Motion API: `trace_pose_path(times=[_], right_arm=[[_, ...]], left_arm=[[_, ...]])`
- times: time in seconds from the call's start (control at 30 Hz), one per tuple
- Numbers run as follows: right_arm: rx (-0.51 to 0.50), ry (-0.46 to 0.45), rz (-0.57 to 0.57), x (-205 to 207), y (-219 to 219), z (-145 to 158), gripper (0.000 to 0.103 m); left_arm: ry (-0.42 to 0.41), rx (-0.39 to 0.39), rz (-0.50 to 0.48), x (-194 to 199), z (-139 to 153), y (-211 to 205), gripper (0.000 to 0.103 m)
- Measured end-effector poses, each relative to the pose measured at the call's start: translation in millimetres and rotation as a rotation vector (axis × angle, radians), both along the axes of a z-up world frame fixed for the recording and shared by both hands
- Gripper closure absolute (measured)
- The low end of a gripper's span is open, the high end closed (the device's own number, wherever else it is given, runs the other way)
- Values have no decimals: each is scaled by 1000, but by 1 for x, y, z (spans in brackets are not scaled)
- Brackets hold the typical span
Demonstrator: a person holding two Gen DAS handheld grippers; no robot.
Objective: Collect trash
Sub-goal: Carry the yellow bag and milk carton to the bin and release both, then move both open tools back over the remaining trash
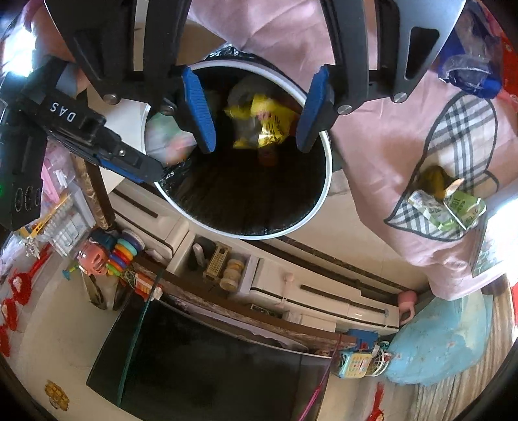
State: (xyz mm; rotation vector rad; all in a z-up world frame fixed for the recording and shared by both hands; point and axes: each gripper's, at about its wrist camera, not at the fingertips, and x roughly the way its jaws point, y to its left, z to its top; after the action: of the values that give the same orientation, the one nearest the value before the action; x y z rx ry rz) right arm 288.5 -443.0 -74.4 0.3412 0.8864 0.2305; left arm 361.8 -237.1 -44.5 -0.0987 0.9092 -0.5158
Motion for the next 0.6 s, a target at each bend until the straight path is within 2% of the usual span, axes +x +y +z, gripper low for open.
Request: trace_pose_path(times=[0.1,0.17,0.33,0.5,0.6], right_arm=[[10,-10,-12,-6,-2,4,51],[11,-18,-17,-10,-2,8,45],[47,-55,-45,-29,2,20,16],[78,-51,-32,-46,24,23,8],[84,-42,-5,-56,44,22,7]], left_arm=[[0,-6,10,-4,-1,6,50],[4,-17,17,-10,-1,13,50],[7,-39,53,-40,2,41,50],[20,-39,110,-83,3,79,46],[39,-41,150,-106,4,103,46]])
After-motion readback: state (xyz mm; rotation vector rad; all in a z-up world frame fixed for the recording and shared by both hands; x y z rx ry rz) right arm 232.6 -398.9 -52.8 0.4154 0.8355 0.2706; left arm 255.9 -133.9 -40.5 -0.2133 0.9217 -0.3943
